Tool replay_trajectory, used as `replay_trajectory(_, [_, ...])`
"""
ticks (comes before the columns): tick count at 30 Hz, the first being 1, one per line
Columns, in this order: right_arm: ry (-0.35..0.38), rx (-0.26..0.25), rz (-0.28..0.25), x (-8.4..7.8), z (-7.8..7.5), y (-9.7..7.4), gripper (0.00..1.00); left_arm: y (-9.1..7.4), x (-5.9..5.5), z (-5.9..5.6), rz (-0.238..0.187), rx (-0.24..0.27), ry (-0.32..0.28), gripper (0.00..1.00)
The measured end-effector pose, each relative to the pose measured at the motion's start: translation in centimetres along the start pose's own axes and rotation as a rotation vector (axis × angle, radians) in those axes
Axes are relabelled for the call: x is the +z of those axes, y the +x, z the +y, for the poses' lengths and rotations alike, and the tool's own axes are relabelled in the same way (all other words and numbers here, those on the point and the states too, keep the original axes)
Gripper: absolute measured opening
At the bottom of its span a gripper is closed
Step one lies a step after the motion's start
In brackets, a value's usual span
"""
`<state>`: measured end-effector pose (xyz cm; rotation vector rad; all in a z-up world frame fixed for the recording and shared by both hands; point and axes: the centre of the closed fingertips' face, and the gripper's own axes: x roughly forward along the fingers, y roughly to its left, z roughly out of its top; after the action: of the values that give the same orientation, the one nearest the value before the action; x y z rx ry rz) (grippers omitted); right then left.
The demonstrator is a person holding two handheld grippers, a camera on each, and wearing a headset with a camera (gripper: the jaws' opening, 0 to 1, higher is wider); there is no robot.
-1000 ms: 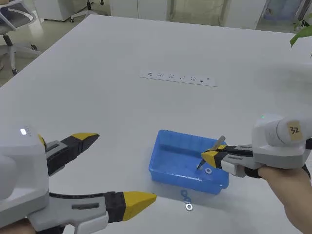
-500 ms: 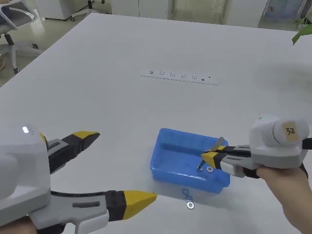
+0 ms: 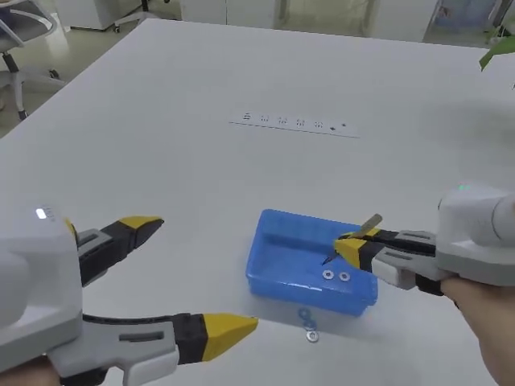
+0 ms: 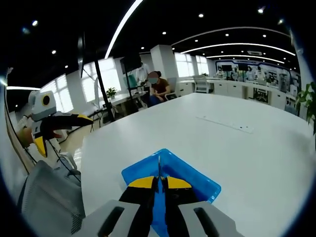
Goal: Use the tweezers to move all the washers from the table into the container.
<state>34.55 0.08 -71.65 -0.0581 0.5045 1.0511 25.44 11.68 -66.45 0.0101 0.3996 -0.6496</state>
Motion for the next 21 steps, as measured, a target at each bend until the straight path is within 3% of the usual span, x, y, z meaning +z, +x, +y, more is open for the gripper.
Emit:
replay_trajectory(5, [0.007,0.031,-0.034,0.6,1.7,-1.0,0.03,0.2,0.0,-0.2,0.001,-0.011,0.001,0.95])
replay_trajectory(8, [0.012,0.062,-0.025,-0.1,3.0,-1.3,0.03,0.4,0.0,-0.4,0.004,-0.02,0.003,0.95])
replay_trajectory(14, [0.02,0.104,0.048,-2.9,4.4,-0.8,0.03,0.5,0.0,-0.7,0.007,-0.031,0.009,0.95])
replay_trajectory(21, [0.03,0.128,0.142,-6.1,4.6,0.1,0.03,0.4,-0.2,-0.6,0.016,-0.029,0.016,0.95])
